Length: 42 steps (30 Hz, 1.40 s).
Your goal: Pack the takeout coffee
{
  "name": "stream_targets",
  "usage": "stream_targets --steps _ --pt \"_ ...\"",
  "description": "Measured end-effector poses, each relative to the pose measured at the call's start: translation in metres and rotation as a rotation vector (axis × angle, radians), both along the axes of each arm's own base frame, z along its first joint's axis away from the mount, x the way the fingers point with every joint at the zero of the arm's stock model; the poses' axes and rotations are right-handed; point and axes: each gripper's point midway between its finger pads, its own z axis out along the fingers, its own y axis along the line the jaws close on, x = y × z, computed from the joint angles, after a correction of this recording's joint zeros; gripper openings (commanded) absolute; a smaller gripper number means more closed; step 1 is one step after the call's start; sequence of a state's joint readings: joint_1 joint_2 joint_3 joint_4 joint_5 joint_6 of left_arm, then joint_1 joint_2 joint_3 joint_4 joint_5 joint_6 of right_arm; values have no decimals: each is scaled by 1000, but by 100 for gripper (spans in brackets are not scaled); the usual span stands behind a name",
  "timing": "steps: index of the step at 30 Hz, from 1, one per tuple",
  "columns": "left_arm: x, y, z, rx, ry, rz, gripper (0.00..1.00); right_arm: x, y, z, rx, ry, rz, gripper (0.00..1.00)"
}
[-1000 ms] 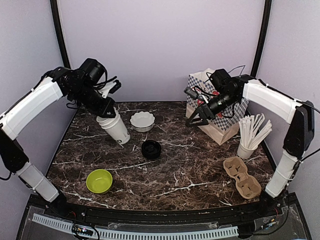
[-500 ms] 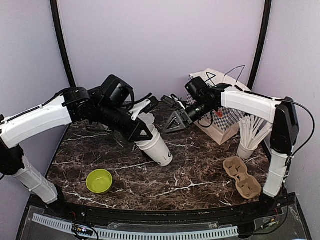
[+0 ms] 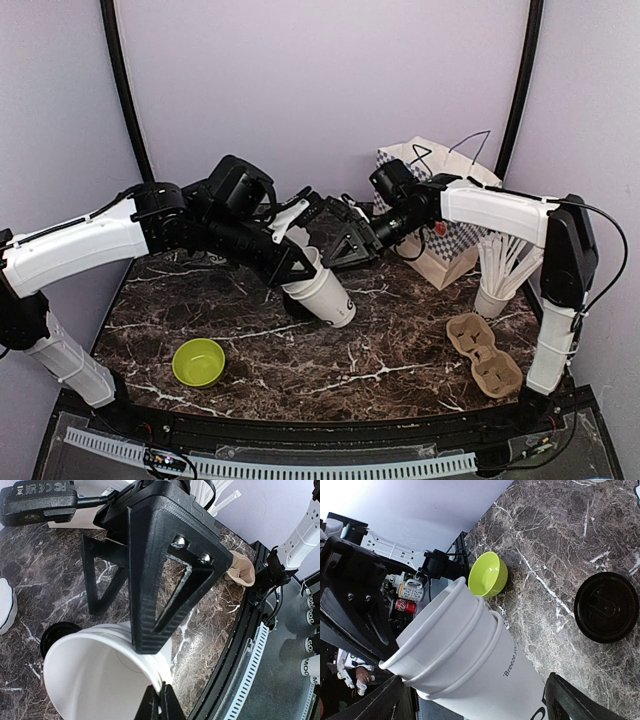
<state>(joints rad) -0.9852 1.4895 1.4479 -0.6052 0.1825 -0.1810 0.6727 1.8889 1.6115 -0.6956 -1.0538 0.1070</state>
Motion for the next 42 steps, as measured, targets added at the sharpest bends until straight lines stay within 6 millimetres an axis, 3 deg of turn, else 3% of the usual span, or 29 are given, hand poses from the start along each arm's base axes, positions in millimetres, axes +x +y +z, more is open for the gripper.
stream_targets --steps 7,18,32,37,42 --pt "-3 -1 -3 15 -2 3 0 -4 -2 -11 -29 31 -8 99" --pt "-26 -23 -55 195 28 -45 0 -10 -12 -53 -165 76 -43 98" --pt "-22 -30 -35 182 -48 -58 0 13 -43 -43 -169 -124 -54 96" --pt "-15 -15 -35 258 -91 -30 0 2 -57 -39 -165 -275 36 99" --pt "-19 7 -45 323 -92 -17 0 -34 -82 -58 -213 -437 172 99"
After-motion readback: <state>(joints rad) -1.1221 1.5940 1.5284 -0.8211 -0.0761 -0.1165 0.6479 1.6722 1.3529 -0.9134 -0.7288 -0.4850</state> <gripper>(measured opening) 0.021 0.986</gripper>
